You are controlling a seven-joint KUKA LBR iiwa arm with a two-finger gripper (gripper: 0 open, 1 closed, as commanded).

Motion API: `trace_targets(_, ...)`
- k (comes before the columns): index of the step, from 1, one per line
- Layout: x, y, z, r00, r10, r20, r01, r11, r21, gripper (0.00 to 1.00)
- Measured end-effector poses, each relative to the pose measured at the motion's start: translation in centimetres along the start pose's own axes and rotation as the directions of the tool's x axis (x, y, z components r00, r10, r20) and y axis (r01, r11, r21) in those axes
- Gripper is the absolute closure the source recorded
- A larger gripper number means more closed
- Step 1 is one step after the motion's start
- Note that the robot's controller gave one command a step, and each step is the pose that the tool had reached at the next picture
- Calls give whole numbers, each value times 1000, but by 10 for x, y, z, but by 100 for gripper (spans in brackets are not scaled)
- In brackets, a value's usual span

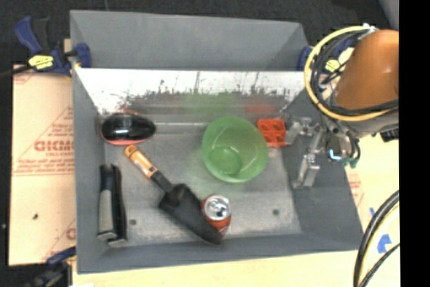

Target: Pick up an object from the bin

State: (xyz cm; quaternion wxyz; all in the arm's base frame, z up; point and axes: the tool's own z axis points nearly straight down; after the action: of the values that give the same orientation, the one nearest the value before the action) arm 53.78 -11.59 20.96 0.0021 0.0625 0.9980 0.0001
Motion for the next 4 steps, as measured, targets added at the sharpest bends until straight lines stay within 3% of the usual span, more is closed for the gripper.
trace_targets(1,-12,15,-71,997,-79,21,79,997,10,0)
trace_targets(2,38,-26,40,970,-243,-5,243,970,-1,0)
trace_targets(3,4,14,-17,981,192,29,-192,981,1,100)
trace_targets(4,5,14,-17,981,190,28,-190,982,2,100)
